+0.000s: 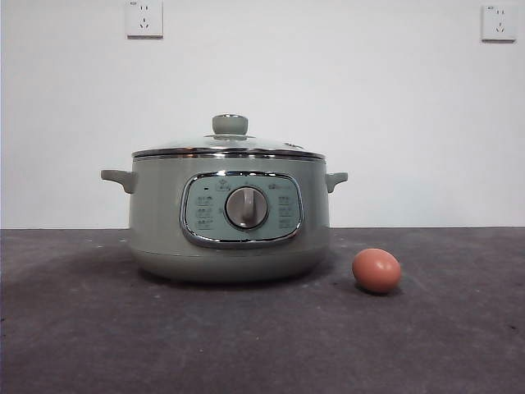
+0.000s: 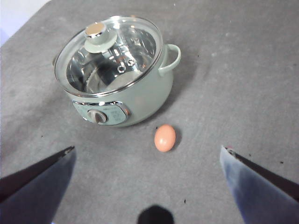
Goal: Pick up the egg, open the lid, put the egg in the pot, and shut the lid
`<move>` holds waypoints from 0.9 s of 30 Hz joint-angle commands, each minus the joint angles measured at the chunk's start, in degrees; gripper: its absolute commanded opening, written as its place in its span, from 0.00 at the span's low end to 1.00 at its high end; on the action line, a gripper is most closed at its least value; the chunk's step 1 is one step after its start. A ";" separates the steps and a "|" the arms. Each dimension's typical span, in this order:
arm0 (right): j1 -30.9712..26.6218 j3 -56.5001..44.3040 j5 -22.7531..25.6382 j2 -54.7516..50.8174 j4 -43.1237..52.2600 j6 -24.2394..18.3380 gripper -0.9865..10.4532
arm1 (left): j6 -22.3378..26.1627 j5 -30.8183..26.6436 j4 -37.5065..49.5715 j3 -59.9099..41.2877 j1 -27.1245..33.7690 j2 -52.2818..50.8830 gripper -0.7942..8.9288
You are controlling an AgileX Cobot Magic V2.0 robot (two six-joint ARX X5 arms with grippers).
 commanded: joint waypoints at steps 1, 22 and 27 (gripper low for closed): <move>0.04 0.33 -0.20 0.44 -0.48 -0.39 0.58 | 3.34 -3.08 0.33 3.76 -1.95 6.16 0.79; 0.04 0.33 -0.17 1.25 -0.83 -0.39 0.58 | 6.36 -11.96 4.28 12.46 -8.35 31.76 0.64; 0.04 0.33 -0.17 1.25 -0.87 -0.37 0.58 | 6.36 -11.69 4.20 12.44 -8.41 32.85 0.60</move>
